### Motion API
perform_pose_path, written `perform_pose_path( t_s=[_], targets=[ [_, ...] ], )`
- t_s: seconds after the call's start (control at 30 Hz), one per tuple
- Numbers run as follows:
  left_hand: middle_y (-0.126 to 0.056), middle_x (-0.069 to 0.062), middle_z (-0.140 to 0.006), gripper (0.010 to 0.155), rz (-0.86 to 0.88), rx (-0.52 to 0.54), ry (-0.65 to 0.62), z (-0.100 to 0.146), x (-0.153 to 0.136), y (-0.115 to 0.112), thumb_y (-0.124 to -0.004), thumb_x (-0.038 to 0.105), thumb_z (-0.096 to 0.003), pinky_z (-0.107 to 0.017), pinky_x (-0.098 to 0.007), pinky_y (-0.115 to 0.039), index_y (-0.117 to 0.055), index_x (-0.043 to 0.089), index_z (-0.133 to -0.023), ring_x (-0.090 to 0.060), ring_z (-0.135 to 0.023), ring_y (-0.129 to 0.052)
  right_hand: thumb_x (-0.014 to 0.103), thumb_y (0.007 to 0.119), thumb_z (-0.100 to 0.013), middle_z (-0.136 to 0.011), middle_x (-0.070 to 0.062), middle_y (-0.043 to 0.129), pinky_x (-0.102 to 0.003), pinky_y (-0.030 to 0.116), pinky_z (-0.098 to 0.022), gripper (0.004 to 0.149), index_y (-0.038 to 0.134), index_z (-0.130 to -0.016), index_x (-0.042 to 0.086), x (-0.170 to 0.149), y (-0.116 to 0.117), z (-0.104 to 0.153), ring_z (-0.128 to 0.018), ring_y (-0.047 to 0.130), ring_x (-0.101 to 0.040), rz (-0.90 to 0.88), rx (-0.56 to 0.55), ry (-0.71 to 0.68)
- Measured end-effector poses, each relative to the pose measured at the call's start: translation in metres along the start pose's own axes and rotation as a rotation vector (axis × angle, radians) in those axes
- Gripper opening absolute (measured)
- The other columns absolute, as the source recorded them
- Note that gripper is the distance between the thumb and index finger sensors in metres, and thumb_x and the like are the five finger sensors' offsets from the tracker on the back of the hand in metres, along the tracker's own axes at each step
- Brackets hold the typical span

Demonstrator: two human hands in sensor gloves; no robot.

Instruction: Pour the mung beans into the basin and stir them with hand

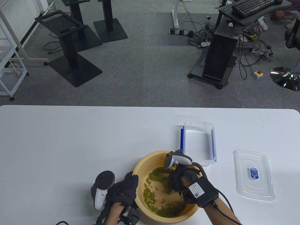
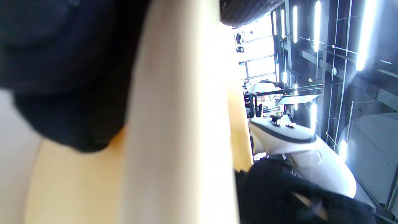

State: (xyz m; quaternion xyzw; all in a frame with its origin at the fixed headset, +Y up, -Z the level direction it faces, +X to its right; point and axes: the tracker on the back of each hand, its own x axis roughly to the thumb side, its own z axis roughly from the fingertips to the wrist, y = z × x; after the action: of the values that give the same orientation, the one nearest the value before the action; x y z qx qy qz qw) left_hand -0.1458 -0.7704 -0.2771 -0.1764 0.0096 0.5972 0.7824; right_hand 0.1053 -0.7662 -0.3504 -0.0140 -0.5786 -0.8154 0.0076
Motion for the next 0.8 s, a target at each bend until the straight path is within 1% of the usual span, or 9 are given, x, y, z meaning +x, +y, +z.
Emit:
perform_pose_path(
  t_s=[0.13,0.2,0.3,0.47,0.53,0.6,0.7,0.77,0.8],
  targets=[
    [-0.073,-0.056,-0.077,0.066,0.005,-0.002,0.0,0.0,0.0,0.0,-0.059,0.036,-0.0598,-0.002,-0.038,-0.096,-0.047,-0.008,-0.108,-0.043,-0.013,-0.109,0.042,0.063,-0.034,-0.088,-0.016,0.054,-0.047,0.064,-0.057,0.063,0.063,-0.09,0.014,0.014,0.027,0.005,-0.08,0.06,-0.038,0.057,0.11,-0.104],
    [-0.073,-0.056,-0.077,0.066,0.006,-0.002,0.0,0.0,0.0,0.0,-0.059,0.036,-0.0599,-0.002,-0.038,-0.096,-0.047,-0.008,-0.108,-0.042,-0.014,-0.109,0.042,0.065,-0.032,-0.088,-0.014,0.055,-0.049,0.063,-0.058,0.063,0.064,-0.09,0.015,0.029,0.04,0.006,-0.08,0.058,-0.039,0.087,0.179,-0.173],
    [-0.073,-0.056,-0.077,0.066,0.005,-0.002,0.0,0.0,0.0,0.0,-0.059,0.036,-0.0598,-0.002,-0.038,-0.095,-0.047,-0.008,-0.108,-0.043,-0.014,-0.109,0.044,0.065,-0.031,-0.096,-0.004,0.036,-0.05,0.041,-0.068,0.065,0.059,-0.092,0.023,0.053,0.048,0.012,-0.088,0.033,-0.036,0.116,0.176,-0.18],
    [-0.073,-0.055,-0.078,0.066,0.01,-0.007,0.002,0.0,-0.001,0.0,-0.059,0.037,-0.0599,-0.002,-0.038,-0.095,-0.047,-0.008,-0.107,-0.043,-0.014,-0.109,0.046,0.063,-0.032,-0.099,0.006,0.007,-0.055,0.018,-0.074,0.066,0.051,-0.095,0.033,0.083,0.031,0.01,-0.091,-0.004,-0.034,0.146,0.068,-0.217],
    [-0.074,-0.055,-0.078,0.066,0.01,-0.007,0.002,0.0,-0.001,0.0,-0.059,0.037,-0.0599,-0.002,-0.038,-0.095,-0.047,-0.008,-0.107,-0.043,-0.014,-0.109,0.046,0.063,-0.033,-0.098,0.008,0.007,-0.055,0.016,-0.075,0.066,0.048,-0.096,0.033,0.087,0.022,0.004,-0.09,-0.007,-0.033,0.13,0.055,-0.226],
    [-0.073,-0.055,-0.078,0.066,0.011,-0.009,0.002,0.0,-0.001,0.0,-0.059,0.037,-0.0599,-0.002,-0.038,-0.095,-0.047,-0.008,-0.108,-0.042,-0.014,-0.109,0.046,0.062,-0.034,-0.097,0.01,-0.003,-0.054,0.013,-0.075,0.065,0.047,-0.096,0.033,0.087,0.014,0.001,-0.089,-0.011,-0.032,0.105,0.031,-0.235],
    [-0.074,-0.055,-0.078,0.066,0.008,-0.009,0.001,-0.001,-0.001,0.0,-0.059,0.037,-0.06,-0.002,-0.038,-0.095,-0.047,-0.008,-0.107,-0.042,-0.014,-0.109,0.048,0.062,-0.032,-0.096,0.009,-0.006,-0.054,0.014,-0.075,0.065,0.046,-0.094,0.038,0.078,-0.001,-0.006,-0.089,-0.011,-0.031,0.068,-0.09,-0.214],
    [-0.074,-0.055,-0.078,0.066,0.008,-0.01,0.002,-0.001,-0.001,0.0,-0.059,0.037,-0.0599,-0.003,-0.038,-0.095,-0.048,-0.008,-0.107,-0.042,-0.014,-0.109,0.048,0.061,-0.032,-0.096,0.008,-0.006,-0.054,0.015,-0.076,0.066,0.04,-0.094,0.039,0.07,-0.009,-0.009,-0.09,-0.01,-0.029,0.02,-0.12,-0.18],
    [-0.074,-0.055,-0.078,0.066,0.009,-0.01,0.002,-0.001,-0.001,0.0,-0.059,0.037,-0.06,-0.003,-0.038,-0.095,-0.048,-0.008,-0.107,-0.042,-0.014,-0.109,0.047,0.061,-0.033,-0.096,0.009,-0.004,-0.054,0.016,-0.076,0.069,0.031,-0.095,0.04,0.062,-0.014,-0.01,-0.091,-0.008,-0.028,-0.002,-0.15,-0.131]
  ],
)
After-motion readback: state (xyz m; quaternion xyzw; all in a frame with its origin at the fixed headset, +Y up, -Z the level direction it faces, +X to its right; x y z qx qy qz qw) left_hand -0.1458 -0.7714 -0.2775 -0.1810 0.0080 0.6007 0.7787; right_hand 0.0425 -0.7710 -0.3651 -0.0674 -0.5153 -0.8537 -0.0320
